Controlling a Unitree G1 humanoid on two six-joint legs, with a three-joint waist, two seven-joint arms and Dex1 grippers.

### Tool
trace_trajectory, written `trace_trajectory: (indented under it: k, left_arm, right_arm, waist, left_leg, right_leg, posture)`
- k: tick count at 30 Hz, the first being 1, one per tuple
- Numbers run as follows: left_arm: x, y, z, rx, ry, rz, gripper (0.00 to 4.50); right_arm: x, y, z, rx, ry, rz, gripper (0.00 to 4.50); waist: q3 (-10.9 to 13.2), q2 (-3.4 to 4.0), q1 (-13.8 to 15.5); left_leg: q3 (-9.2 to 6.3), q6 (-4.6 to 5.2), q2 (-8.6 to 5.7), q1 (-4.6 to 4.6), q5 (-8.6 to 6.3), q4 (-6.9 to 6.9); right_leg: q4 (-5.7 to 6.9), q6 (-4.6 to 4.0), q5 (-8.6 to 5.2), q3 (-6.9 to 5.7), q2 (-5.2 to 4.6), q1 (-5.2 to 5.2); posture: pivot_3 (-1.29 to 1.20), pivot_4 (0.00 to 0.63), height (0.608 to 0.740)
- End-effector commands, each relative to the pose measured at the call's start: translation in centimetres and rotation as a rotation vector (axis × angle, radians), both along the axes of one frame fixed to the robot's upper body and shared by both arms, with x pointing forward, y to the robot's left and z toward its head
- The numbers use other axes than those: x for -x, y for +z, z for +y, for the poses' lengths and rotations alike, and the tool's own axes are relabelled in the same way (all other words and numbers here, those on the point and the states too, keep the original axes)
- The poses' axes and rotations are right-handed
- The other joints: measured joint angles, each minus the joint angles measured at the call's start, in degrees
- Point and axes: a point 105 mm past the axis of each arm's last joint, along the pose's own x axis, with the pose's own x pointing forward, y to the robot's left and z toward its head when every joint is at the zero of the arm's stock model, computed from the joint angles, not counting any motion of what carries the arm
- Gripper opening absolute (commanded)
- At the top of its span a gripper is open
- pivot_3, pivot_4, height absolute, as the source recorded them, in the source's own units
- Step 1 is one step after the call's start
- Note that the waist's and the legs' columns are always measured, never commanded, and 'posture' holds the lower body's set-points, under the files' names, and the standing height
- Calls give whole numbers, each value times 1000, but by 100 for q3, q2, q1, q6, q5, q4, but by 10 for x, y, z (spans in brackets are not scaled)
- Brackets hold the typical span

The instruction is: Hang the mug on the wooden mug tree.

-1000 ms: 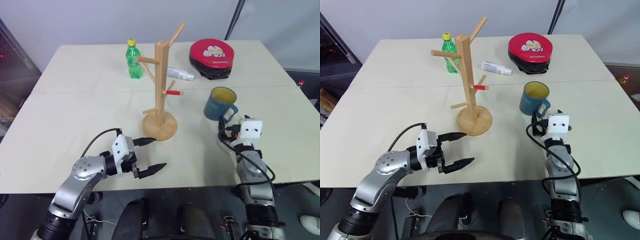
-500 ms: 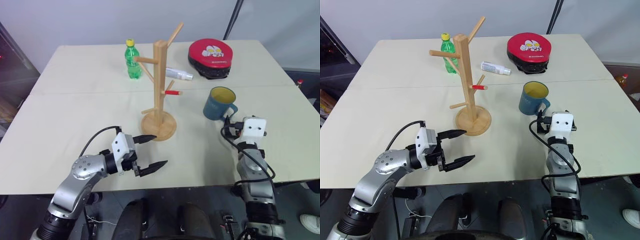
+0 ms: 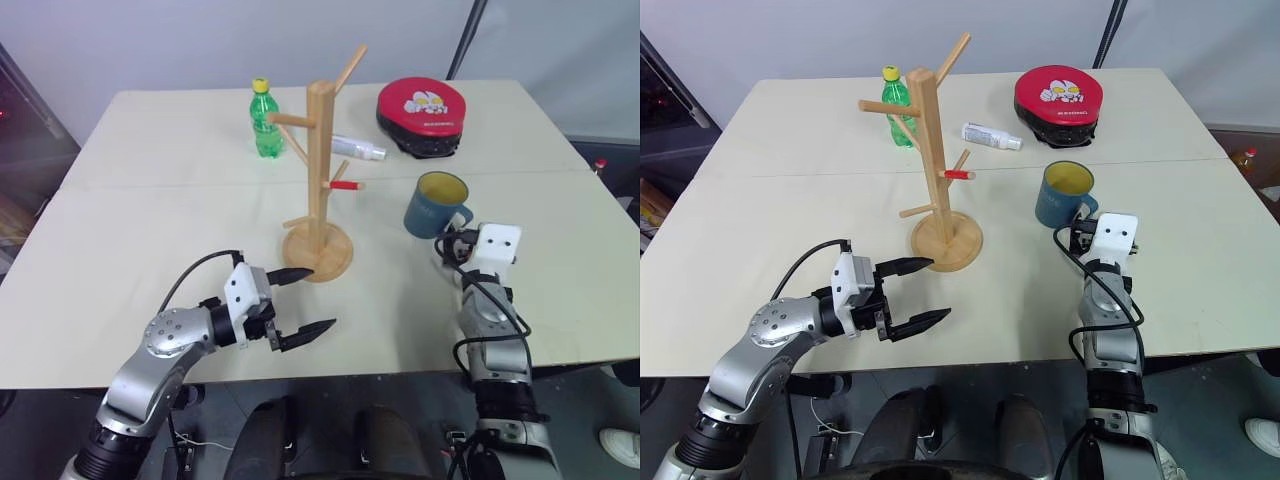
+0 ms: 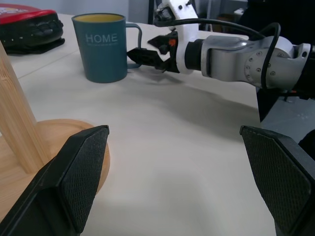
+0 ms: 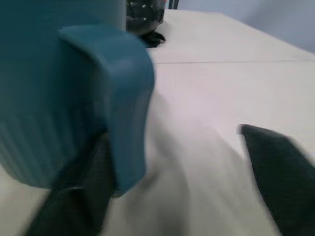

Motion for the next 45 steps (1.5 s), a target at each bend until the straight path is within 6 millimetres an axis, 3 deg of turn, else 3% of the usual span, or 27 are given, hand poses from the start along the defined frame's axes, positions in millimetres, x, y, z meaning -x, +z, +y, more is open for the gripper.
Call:
trace_trajectory:
  k: [1,4,9,12,17,22,31,45]
  left_arm:
    - [3,13,-2,25,-10,-45,4500]
    - [2,13,-2,24,-7,-46,4500]
    - [1,14,0,27,2,-46,4500]
    - [-1,13,6,32,30,-42,4500]
    - [-8,13,23,18,84,-41,4500]
    - [-14,15,35,14,113,-45,4500]
    - [-22,39,60,53,136,-78,4500]
    - [-24,58,65,61,141,-111,4500]
  right_arm:
    - [-4,12,5,-45,33,-55,1578]
    - [-5,13,11,-61,65,-64,49]
    - [-3,18,16,-58,95,-90,49]
    - [2,36,31,108,223,-123,49]
    - [32,63,82,527,632,-197,49]
    - [57,77,107,711,876,-232,49]
    - [58,129,131,831,989,-307,49]
    - [57,157,140,881,1049,-316,49]
  waist:
    - [0,0,0]
    - [0,0,-5]
    - [1,1,-1]
    - [1,2,1]
    - [4,4,3]
    - [6,0,15]
    - [15,-14,16]
    - [22,-26,8]
  left_leg:
    - [0,0,0,0,0,0]
    - [0,0,0,0,0,0]
    - [0,0,1,0,0,0]
    - [1,0,1,0,0,0]
    - [1,0,1,-2,0,-1]
    - [1,0,7,-1,0,0]
    - [1,-1,10,-1,-1,2]
    - [1,-2,4,-5,-1,1]
  right_leg:
    - [0,0,0,0,0,0]
    - [1,0,0,0,0,0]
    - [2,0,0,1,11,-2]
    - [1,0,0,1,10,-2]
    - [0,0,-1,2,10,-7]
    - [0,0,-1,2,11,-6]
    - [-1,-1,0,0,3,-6]
    - [-8,-1,0,-3,-9,-5]
  posture:
    - [0,150,740]
    - [0,150,740]
    - [0,150,740]
    - [0,150,740]
    - [0,150,740]
    - [0,150,740]
    - [0,150,740]
    - [0,150,740]
